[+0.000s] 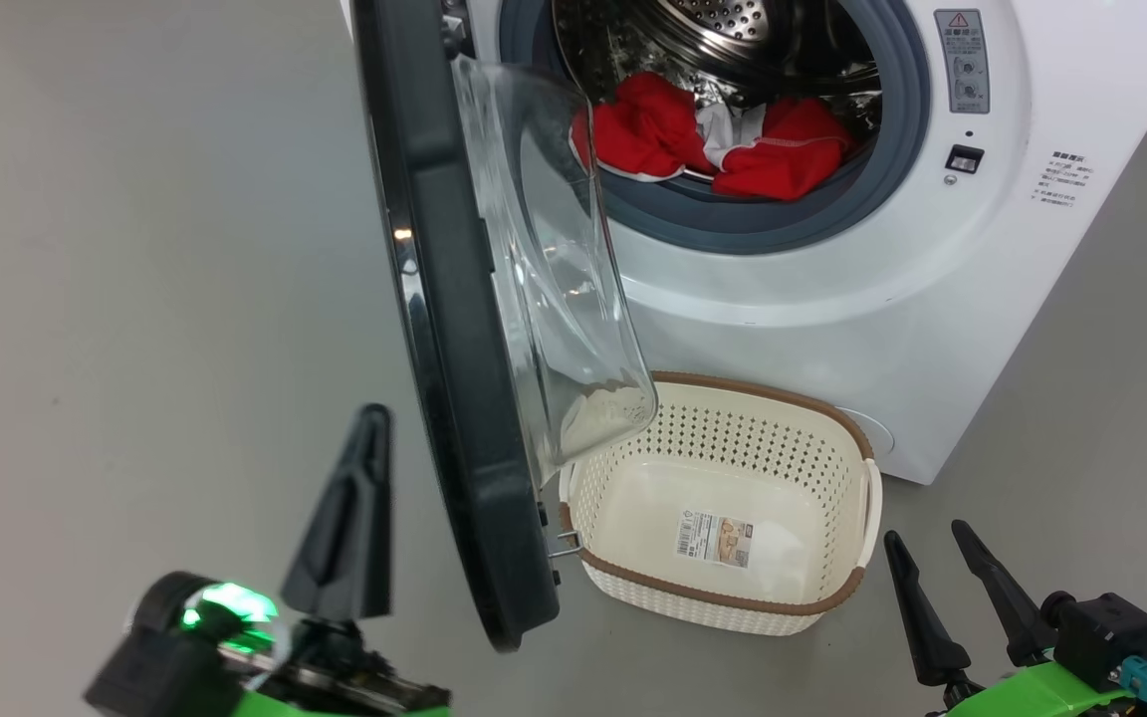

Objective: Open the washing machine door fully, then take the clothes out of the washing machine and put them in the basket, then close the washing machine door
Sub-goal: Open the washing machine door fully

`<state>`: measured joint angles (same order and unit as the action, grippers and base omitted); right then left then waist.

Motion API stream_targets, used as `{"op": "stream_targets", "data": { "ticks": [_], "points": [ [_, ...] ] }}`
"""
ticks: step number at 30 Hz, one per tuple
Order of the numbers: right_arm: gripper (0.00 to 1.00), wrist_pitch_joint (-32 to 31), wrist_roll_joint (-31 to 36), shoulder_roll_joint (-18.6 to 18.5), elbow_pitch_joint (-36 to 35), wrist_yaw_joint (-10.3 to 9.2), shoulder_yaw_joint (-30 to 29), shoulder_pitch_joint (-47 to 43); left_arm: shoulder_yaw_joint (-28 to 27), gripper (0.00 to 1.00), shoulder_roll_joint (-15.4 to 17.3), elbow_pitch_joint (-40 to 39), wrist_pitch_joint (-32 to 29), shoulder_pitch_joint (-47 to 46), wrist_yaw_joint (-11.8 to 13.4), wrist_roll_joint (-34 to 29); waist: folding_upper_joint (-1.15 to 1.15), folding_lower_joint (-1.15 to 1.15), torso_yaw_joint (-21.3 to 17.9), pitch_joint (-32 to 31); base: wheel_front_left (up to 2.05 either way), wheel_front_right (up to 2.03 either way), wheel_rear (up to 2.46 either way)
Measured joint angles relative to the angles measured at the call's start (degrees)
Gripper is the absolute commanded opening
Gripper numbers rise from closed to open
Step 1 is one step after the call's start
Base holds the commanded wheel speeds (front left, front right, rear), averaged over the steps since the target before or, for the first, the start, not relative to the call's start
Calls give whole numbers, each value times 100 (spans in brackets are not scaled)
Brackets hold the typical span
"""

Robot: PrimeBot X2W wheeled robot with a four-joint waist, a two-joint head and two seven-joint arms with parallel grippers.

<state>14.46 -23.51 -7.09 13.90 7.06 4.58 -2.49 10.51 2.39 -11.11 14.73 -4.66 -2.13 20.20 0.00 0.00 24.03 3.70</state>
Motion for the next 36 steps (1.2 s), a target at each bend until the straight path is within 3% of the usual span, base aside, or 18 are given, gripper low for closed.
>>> {"op": "stream_targets", "data": {
  "ticks": [7, 16, 25, 36],
  "points": [
    [100, 0, 40, 0, -15, 0, 10, 1, 768, 0, 5, -58, 1, 1, -194, 2, 0, 0, -71, 32, 0, 0, 0],
    [100, 0, 40, 4, -15, 0, 46, 3, 1368, 0, 26, 1003, -1, 8, -355, 305, 0, 0, -167, 42, 0, 0, 0],
    [100, 0, 36, 4, -16, 0, 63, 4, 1310, 0, 32, 1695, -1, 2, -396, 706, 0, 0, -186, 105, 0, 0, 0],
    [100, 0, 34, 4, -16, 0, 67, 7, 1026, 0, -29, 1905, -3, 1, -388, 875, 0, 0, -145, 140, 0, 0, 0]
  ]
}}
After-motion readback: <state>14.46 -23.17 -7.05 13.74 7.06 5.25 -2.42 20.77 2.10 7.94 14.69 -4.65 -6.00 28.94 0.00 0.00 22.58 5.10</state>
